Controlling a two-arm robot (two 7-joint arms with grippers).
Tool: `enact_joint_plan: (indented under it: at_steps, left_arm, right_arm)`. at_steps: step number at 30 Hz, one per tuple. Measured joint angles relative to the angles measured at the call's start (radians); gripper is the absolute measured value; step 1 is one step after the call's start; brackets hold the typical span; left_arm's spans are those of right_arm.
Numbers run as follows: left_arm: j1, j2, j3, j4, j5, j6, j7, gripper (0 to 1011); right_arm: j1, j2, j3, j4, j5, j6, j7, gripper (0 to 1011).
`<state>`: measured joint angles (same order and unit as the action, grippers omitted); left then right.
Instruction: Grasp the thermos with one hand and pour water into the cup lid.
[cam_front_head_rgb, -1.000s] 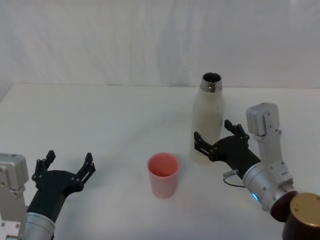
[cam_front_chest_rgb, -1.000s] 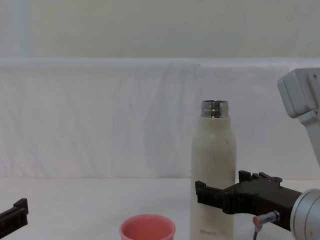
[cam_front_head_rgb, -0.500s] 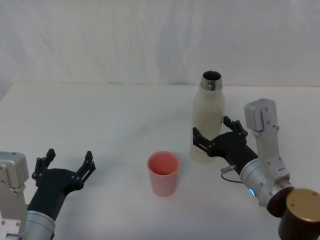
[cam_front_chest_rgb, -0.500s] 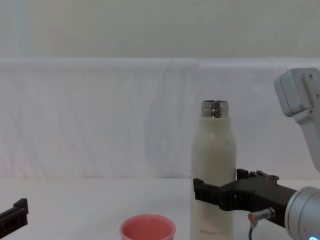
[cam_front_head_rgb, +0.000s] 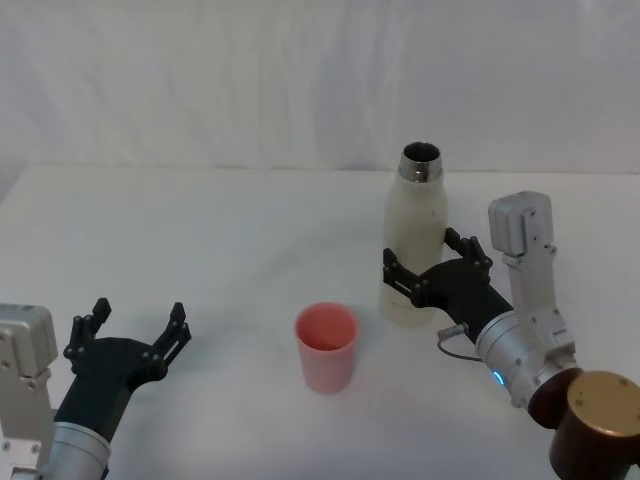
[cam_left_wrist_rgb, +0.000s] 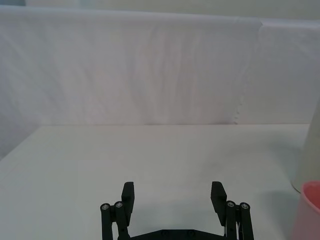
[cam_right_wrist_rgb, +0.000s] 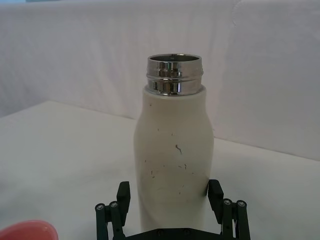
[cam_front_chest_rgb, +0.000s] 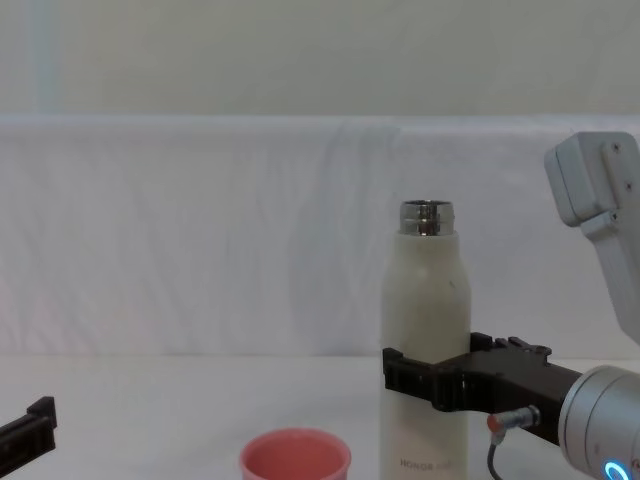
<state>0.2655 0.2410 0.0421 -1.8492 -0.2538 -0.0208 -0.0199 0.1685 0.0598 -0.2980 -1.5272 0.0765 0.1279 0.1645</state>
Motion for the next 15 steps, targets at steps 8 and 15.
enact_joint_plan:
  at_steps: [8, 15]
  left_arm:
    - [0.0, 0.0, 0.0, 0.0, 0.0, 0.0, 0.0, 1001]
    - [0.0, 0.0, 0.0, 0.0, 0.0, 0.0, 0.0, 1001]
  right_arm:
    - [0.009, -0.008, -0.001, 0.011, 0.001, -0.001, -0.005, 1001]
    - [0.022, -0.015, -0.002, 0.027, -0.001, -0.002, -0.008, 1001]
